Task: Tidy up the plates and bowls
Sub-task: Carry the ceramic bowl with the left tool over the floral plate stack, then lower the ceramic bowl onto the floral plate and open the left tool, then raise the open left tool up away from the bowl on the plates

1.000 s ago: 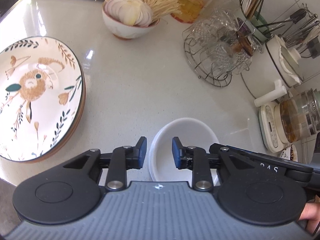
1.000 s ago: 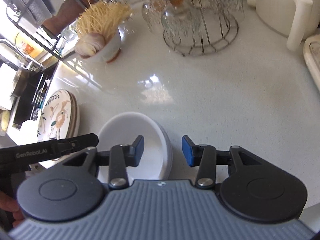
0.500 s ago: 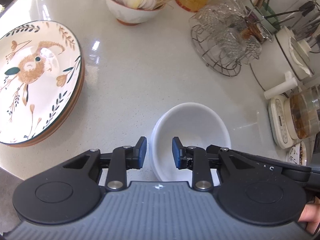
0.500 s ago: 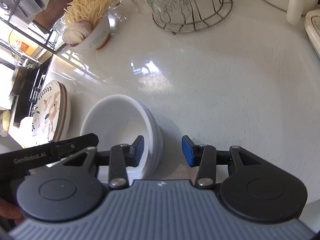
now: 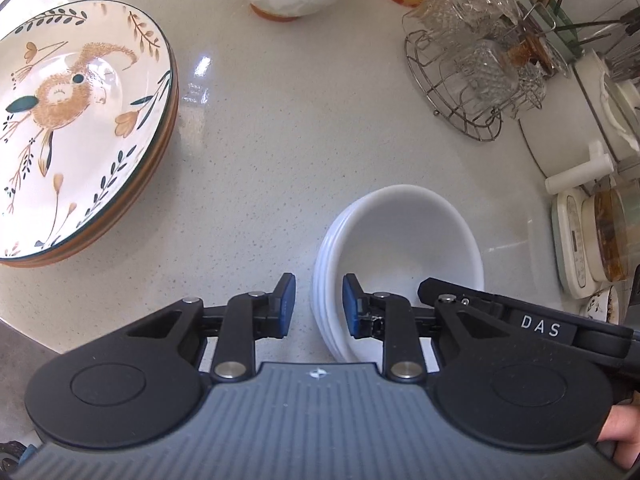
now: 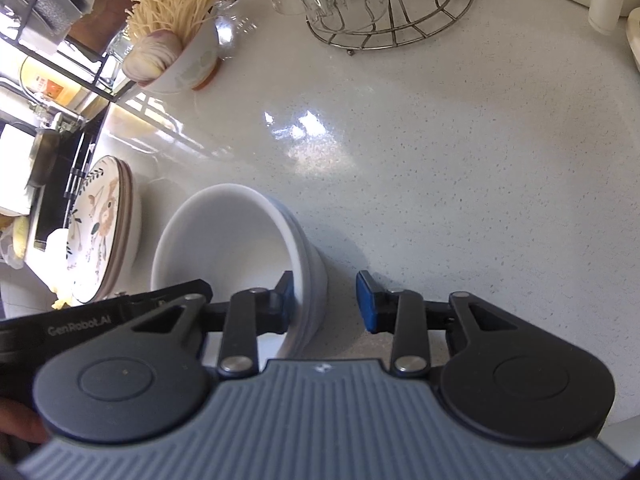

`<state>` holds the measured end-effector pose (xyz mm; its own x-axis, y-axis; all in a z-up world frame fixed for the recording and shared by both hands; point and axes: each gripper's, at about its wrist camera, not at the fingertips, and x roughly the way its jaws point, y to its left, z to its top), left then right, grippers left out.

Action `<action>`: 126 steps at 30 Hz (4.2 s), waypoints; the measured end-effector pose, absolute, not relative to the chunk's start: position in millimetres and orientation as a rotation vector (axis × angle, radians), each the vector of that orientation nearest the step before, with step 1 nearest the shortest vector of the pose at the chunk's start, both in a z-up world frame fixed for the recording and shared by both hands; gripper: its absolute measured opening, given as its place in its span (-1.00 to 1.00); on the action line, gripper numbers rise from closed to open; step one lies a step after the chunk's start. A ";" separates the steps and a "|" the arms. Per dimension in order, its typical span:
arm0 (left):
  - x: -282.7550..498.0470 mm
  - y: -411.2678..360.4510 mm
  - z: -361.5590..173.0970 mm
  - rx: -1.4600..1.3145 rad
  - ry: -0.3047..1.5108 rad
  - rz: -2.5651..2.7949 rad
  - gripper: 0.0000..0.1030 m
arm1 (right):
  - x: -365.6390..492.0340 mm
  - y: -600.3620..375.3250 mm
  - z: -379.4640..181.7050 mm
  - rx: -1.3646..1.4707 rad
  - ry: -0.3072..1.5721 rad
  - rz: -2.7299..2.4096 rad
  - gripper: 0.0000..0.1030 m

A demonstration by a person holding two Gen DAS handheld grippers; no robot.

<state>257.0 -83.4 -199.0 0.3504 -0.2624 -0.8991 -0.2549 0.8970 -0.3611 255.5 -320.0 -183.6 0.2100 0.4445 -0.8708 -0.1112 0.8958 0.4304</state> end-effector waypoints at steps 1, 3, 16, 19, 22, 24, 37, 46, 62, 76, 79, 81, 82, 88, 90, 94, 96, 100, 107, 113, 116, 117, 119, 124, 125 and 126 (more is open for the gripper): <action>256.4 -83.2 -198.8 -0.492 1.226 -0.008 -0.52 | 255.3 -319.4 -184.1 0.309 1.305 0.399 -0.39; 255.2 -82.8 -198.7 -0.490 1.226 -0.016 -0.60 | 254.5 -319.2 -184.4 0.326 1.297 0.403 -0.46; 244.9 -70.7 -172.6 -0.437 1.200 -0.122 -0.74 | 235.6 -307.1 -164.2 0.382 1.262 0.337 -0.60; 242.8 -57.8 -157.7 -0.435 1.179 -0.152 -0.74 | 227.7 -300.4 -151.9 0.392 1.237 0.323 -0.60; 239.8 -47.4 -146.8 -0.424 1.157 -0.174 -0.74 | 220.7 -290.5 -140.0 0.391 1.211 0.305 -0.60; 238.3 -41.1 -141.4 -0.419 1.146 -0.186 -0.74 | 217.0 -284.1 -133.7 0.390 1.196 0.288 -0.59; 239.8 9.5 -113.2 -0.364 1.096 -0.272 -0.74 | 202.7 -236.3 -101.7 0.411 1.082 0.223 -0.59; 243.1 62.4 -93.8 -0.361 1.045 -0.234 -0.74 | 213.0 -184.6 -84.4 0.387 1.057 0.280 -0.59; 233.4 147.4 -137.3 -0.442 1.092 -0.085 -0.74 | 250.7 -83.3 -119.4 0.249 1.161 0.394 -0.59; 241.7 159.4 -158.2 -0.475 1.108 -0.063 -0.74 | 258.3 -64.1 -143.7 0.201 1.212 0.397 -0.56; 244.1 159.5 -160.8 -0.476 1.113 -0.065 -0.74 | 260.2 -63.1 -145.5 0.198 1.211 0.393 -0.56; 245.1 160.4 -163.4 -0.481 1.116 -0.067 -0.73 | 260.3 -62.9 -147.2 0.199 1.215 0.389 -0.56; 245.4 161.3 -164.2 -0.482 1.116 -0.069 -0.72 | 260.1 -62.3 -148.2 0.197 1.217 0.388 -0.56; 246.3 165.5 -164.6 -0.470 1.123 -0.078 -0.66 | 261.3 -61.9 -149.9 0.235 1.213 0.389 -0.55; 246.1 164.5 -161.9 -0.448 1.116 -0.077 -0.40 | 262.2 -63.8 -148.3 0.254 1.206 0.387 -0.55; 245.5 162.5 -155.1 -0.435 1.097 -0.067 -0.17 | 265.0 -66.7 -142.4 0.292 1.193 0.383 -0.46; 245.2 162.2 -150.7 -0.431 1.087 -0.069 -0.17 | 264.3 -69.1 -135.5 0.294 1.164 0.382 -0.37; 243.2 163.7 -134.7 -0.405 1.055 -0.056 -0.17 | 261.4 -77.1 -115.6 0.292 1.097 0.369 -0.35; 234.0 159.2 -89.7 -0.373 0.961 -0.067 -0.17 | 248.7 -98.3 -70.8 0.282 0.958 0.368 -0.35; 214.0 142.9 -43.5 -0.336 0.856 -0.065 -0.16 | 232.7 -112.1 -35.3 0.249 0.843 0.390 -0.35; 201.2 134.2 -23.3 -0.336 0.810 -0.062 -0.16 | 221.7 -120.3 -20.6 0.231 0.800 0.410 -0.35; 195.9 130.6 -16.7 -0.331 0.795 -0.059 -0.16 | 217.5 -123.0 -16.2 0.224 0.788 0.415 -0.35; 185.3 123.5 -5.5 -0.323 0.770 -0.050 -0.16 | 207.3 -127.6 -6.6 0.210 0.753 0.434 -0.35; 159.9 108.5 10.9 -0.304 0.746 -0.007 -0.07 | 184.0 -139.8 10.4 0.197 0.691 0.466 -0.35; 155.4 105.5 12.8 -0.300 0.744 -0.001 -0.07 | 179.8 -141.6 12.5 0.192 0.681 0.473 -0.35; 150.9 103.2 13.9 -0.299 0.741 0.006 -0.07 | 174.5 -143.3 14.4 0.189 0.667 0.477 -0.35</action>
